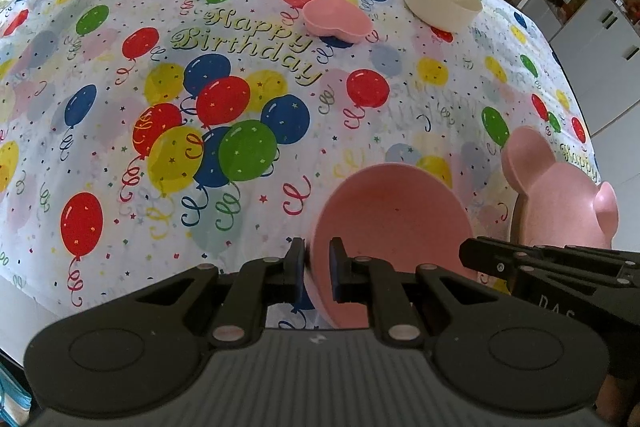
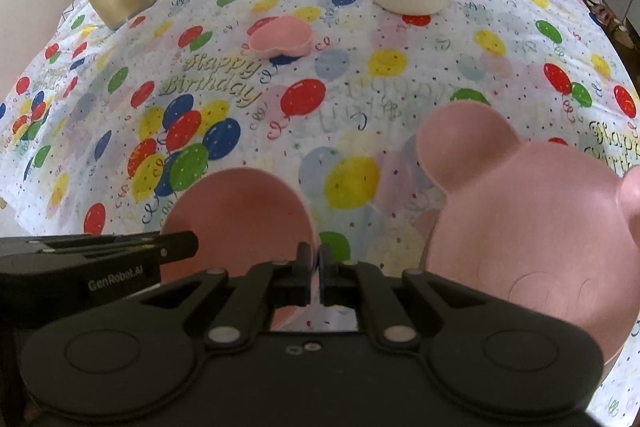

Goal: Organize plates and bowls
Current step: 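Carry the pink bowl with both grippers toward the pink bear plate, then lower the pink bowl onto the bear plate and open both grippers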

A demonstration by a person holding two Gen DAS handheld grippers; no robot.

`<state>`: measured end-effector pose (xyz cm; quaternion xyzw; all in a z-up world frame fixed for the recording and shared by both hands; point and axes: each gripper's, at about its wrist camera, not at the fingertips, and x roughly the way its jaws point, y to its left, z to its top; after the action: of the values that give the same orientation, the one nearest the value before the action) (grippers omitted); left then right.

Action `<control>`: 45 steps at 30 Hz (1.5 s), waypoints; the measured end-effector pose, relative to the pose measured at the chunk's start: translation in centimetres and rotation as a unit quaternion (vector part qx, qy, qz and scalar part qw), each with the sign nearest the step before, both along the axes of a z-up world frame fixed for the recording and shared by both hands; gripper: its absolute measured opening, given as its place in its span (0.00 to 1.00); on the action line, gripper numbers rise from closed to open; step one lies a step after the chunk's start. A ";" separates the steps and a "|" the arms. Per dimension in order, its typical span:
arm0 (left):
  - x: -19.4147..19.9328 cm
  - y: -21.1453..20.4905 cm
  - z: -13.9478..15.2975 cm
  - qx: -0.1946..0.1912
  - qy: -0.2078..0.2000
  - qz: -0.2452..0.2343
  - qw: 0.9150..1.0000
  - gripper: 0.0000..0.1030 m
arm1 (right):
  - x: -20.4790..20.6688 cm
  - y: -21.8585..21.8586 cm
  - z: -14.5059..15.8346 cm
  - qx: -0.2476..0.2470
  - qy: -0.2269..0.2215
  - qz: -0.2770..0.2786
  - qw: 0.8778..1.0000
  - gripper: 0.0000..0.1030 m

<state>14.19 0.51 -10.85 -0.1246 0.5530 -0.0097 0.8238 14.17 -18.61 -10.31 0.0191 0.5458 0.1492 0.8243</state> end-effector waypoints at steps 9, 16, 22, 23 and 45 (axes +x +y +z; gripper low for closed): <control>0.3 0.2 -0.3 -0.001 0.007 0.008 1.000 0.12 | 0.1 -0.1 0.1 0.003 0.002 0.003 1.000 0.06; 0.1 0.7 0.2 0.005 -0.001 0.017 1.000 0.12 | -0.1 -0.6 0.7 0.005 -0.004 -0.001 1.000 0.12; -0.5 0.7 1.7 0.014 -0.025 0.021 0.999 0.12 | -0.3 -0.9 2.1 0.011 -0.024 0.009 1.000 0.16; -0.6 0.7 2.0 0.013 -0.031 0.020 0.999 0.12 | -0.3 -1.0 2.4 0.013 -0.027 0.010 1.000 0.16; -1.5 -4.2 9.2 0.024 -0.164 0.007 0.986 0.23 | -0.3 -5.6 9.4 0.041 -0.143 0.024 0.989 0.27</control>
<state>12.72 -3.67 -1.68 -0.1055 0.4100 -0.0107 0.9059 13.85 -24.18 -0.96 0.0184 0.4162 0.1924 0.8885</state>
